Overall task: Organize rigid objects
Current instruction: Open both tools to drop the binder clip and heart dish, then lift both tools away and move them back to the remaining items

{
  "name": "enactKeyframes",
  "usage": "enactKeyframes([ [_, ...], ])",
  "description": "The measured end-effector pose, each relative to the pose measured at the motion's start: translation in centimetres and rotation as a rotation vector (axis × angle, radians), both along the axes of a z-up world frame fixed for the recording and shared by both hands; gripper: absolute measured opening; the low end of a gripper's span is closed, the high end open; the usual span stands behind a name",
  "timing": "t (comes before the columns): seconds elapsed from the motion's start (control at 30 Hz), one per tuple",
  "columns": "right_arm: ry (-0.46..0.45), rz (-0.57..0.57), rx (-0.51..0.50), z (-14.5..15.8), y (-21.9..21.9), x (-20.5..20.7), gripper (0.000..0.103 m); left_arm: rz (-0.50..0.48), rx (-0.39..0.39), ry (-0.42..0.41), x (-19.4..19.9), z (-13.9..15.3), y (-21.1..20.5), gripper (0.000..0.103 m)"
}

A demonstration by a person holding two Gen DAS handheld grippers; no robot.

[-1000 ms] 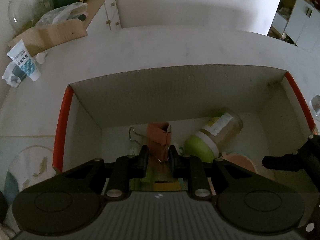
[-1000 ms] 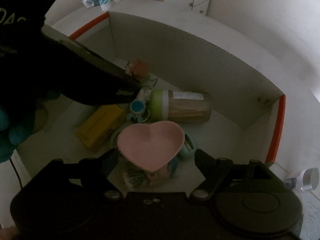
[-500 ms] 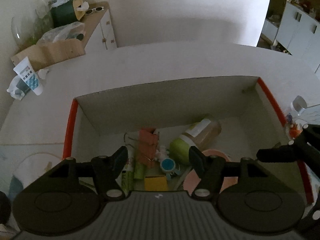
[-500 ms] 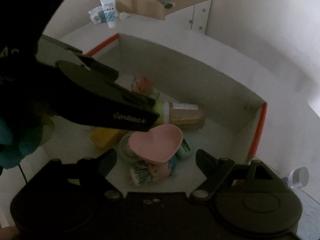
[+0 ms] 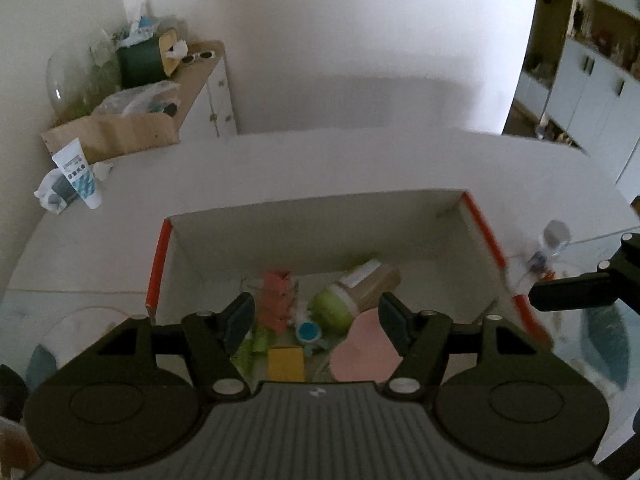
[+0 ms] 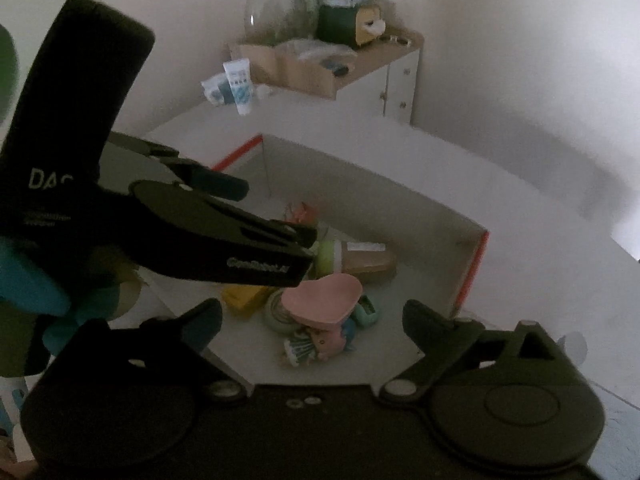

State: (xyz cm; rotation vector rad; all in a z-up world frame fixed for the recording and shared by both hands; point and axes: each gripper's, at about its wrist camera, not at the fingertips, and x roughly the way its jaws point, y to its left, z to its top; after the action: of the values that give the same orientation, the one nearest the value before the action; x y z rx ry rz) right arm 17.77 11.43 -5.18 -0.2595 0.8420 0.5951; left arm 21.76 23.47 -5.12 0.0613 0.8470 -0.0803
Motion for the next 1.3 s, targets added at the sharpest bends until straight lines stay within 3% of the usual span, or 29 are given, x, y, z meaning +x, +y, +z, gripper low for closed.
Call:
enactKeyframes([
  [0.1,-0.017,-0.008,0.023,1.0,-1.3,-1.0,0.098,0.000,-0.013,-0.038,-1.1,1.0,-0.6,0.078],
  [0.53,-0.064,-0.073,0.136,3.6,-10.0,-4.4,0.102,-0.036,-0.031,-0.101,-5.1,2.6,-5.8,0.081],
  [0.9,-0.035,-0.192,0.167,2.4,-18.6,-5.5,0.102,-0.087,-0.039,-0.102,-6.9,1.9,-12.1,0.081],
  [1.3,-0.023,-0.279,0.120,0.5,-26.0,-4.8,0.102,-0.140,-0.035,-0.079,-7.1,-1.1,-19.3,0.081],
])
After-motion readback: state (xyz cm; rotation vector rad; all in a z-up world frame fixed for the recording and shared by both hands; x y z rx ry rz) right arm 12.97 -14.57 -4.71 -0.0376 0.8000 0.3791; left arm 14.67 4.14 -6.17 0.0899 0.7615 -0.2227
